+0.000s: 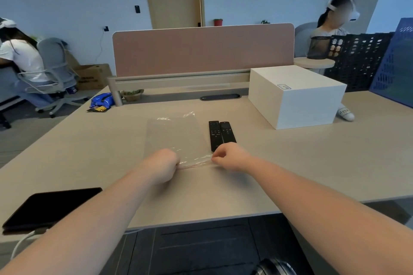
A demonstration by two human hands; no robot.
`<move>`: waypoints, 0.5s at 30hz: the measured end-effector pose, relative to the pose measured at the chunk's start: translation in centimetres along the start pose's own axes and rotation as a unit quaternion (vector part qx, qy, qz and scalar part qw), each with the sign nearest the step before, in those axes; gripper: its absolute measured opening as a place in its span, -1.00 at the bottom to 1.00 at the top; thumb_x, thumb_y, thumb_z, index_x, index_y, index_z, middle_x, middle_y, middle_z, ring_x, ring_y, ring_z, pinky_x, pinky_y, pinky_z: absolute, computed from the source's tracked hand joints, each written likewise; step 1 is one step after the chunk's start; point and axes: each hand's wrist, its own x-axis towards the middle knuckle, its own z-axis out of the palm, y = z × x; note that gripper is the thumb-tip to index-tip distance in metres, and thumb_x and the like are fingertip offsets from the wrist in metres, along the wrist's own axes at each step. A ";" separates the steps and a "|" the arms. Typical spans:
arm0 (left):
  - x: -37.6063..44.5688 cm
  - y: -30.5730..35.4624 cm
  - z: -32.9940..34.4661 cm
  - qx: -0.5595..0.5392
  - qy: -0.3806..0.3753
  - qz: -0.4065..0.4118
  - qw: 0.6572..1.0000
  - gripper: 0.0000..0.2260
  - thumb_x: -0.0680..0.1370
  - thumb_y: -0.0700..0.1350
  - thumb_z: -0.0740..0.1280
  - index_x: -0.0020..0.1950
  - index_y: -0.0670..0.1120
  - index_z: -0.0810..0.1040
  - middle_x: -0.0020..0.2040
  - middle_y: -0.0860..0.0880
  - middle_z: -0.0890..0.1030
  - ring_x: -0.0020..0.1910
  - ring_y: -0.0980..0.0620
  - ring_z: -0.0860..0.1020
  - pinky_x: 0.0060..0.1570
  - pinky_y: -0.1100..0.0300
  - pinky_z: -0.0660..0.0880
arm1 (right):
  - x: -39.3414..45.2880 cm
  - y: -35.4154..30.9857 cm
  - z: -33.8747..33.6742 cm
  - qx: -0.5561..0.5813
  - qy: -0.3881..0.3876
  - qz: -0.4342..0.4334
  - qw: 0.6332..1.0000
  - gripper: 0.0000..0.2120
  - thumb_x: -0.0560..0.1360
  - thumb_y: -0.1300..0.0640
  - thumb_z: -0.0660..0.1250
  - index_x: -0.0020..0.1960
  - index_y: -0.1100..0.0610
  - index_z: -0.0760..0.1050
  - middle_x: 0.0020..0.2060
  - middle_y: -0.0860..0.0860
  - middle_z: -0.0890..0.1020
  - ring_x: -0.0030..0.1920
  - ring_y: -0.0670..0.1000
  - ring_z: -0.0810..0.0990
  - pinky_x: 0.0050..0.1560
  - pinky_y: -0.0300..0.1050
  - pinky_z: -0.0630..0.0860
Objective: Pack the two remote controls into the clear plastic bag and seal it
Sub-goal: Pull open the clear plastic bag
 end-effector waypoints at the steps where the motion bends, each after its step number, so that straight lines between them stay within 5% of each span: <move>1: 0.1 0.1 0.0 0.000 0.006 -0.001 1.000 -0.80 0.50 -0.23 0.12 -0.08 -0.15 0.54 0.02 -0.17 0.60 0.02 -0.19 0.54 -0.07 0.06 0.51 | 0.0 0.0 0.0 0.006 -0.001 0.002 1.000 -0.76 0.53 0.12 0.29 0.12 0.18 0.60 0.06 0.09 0.64 0.03 0.06 0.59 0.10 -0.13 0.50; 8: 0.2 1.4 -1.2 -0.071 0.066 -0.015 0.995 -0.84 0.51 -0.24 0.13 -0.09 -0.14 0.51 0.01 -0.19 0.59 0.02 -0.20 0.51 -0.08 0.05 0.47 | 0.5 -0.6 0.8 0.075 0.022 0.043 0.996 -0.81 0.50 -0.01 0.33 -0.15 0.11 0.47 -0.22 0.07 0.60 -0.14 0.09 0.62 -0.06 -0.07 0.55; 15: 0.4 3.0 -0.7 -0.246 0.149 0.009 0.958 -0.91 0.51 -0.22 0.27 -0.18 -0.06 0.50 -0.16 -0.10 0.58 -0.13 -0.11 0.50 -0.14 0.15 0.38 | 0.1 -2.6 1.8 0.225 -0.041 0.072 0.971 -0.71 0.55 -0.08 0.26 -0.02 0.13 0.58 -0.16 0.07 0.64 -0.25 0.03 0.56 -0.37 -0.21 0.44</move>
